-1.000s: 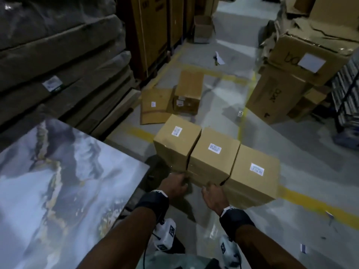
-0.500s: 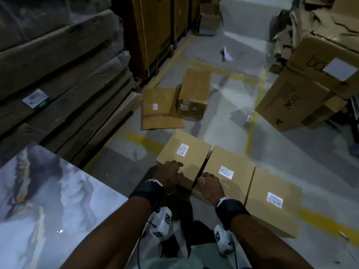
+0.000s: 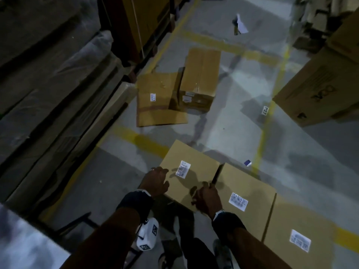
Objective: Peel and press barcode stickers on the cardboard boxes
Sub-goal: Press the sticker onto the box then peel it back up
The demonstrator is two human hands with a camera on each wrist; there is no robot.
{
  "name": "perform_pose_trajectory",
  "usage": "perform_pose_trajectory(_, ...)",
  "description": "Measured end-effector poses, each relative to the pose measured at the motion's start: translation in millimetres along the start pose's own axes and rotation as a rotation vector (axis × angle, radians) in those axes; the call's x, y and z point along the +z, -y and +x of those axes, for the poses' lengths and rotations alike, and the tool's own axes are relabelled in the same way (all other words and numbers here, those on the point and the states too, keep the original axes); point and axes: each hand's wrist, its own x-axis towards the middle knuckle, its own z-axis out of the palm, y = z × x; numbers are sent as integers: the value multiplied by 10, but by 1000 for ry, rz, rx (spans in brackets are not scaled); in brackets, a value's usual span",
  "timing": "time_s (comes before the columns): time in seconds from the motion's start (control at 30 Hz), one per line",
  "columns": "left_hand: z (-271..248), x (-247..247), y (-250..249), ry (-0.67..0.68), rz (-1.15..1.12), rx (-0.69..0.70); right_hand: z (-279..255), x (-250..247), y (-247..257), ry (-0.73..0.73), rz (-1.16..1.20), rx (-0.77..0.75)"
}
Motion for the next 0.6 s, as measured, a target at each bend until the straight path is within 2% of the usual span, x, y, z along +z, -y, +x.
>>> perform_pose_trajectory(0.03,84,50,66,88,-38,-44,48,18,42,-11,6,-11)
perform_pose_trajectory(0.07,172,131,153,151,-84,-78,59,55,76,44,70,12)
perform_pose_trajectory(0.13,303,226,232,170,-78,-80,192,158,-26,77,97,-29)
perform_pose_trajectory(0.2,417,257,248,94,-8,-82,263,338,-61,88,90,-75)
perform_pose_trajectory(0.3,558,279,245,127,42,-167,377,582,-128,-14,-98,-74)
perform_pose_trajectory(0.37,669,346,243,117,33,-183,477,726,-169,13,-201,-105)
perform_pose_trajectory(0.43,771,420,251,110,39,-188,515,781,-193,44,-76,-23)
perform_pose_trajectory(0.47,808,457,261,118,50,-187,495,746,-150,118,17,35)
perform_pose_trajectory(0.6,910,503,266,166,36,-206,453,584,-65,86,321,79)
